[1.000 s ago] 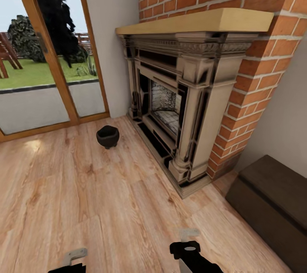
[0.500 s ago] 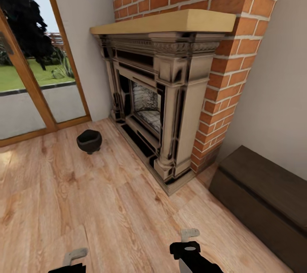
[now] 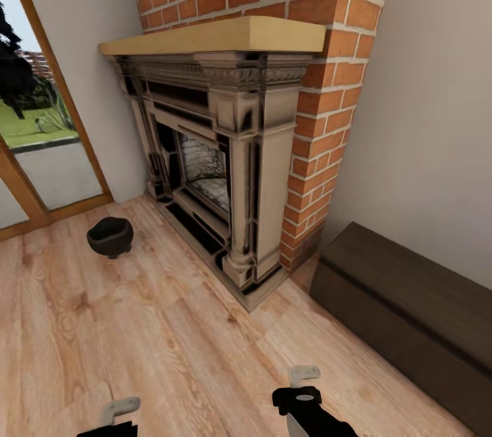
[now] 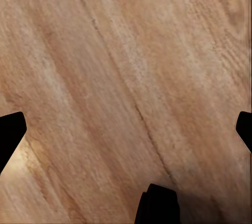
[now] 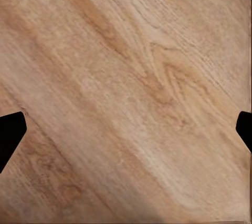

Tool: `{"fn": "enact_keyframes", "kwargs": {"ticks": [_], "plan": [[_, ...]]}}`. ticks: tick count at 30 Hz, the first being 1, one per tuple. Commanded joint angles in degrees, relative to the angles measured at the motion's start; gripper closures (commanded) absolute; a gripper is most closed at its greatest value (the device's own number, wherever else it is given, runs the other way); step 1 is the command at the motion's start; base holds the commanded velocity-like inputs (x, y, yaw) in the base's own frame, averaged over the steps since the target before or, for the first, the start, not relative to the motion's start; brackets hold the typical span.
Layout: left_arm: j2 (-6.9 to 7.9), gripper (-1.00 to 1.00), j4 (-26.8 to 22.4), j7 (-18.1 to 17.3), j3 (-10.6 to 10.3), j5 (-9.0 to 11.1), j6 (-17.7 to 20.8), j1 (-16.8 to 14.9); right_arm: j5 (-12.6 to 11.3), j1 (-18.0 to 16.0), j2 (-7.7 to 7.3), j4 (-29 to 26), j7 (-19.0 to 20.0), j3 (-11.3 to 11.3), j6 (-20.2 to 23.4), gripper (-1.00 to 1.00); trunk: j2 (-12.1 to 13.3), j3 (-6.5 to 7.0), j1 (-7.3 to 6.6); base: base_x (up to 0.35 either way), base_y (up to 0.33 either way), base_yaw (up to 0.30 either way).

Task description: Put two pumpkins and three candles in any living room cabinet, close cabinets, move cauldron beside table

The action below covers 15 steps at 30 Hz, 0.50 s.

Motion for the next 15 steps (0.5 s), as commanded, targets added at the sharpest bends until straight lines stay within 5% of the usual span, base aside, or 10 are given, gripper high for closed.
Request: {"fn": "enact_keyframes", "kwargs": {"ticks": [1, 15], "plan": [[0.00, -1.00, 0.00, 0.00, 0.00, 0.00, 0.00, 0.00, 0.10, 0.00, 0.00, 0.00, -0.04, 0.11, -0.10, -1.00, 0.00, 0.03, 0.00, 0.000, 0.000, -0.284], [-0.05, -1.00, 0.00, 0.00, 0.00, -0.22, 0.00, 0.00, 0.05, 0.00, 0.01, -0.01, 0.29, 0.20, 0.05, -1.00, 0.00, 0.16, 0.00, 0.000, 0.000, -0.284]]}}
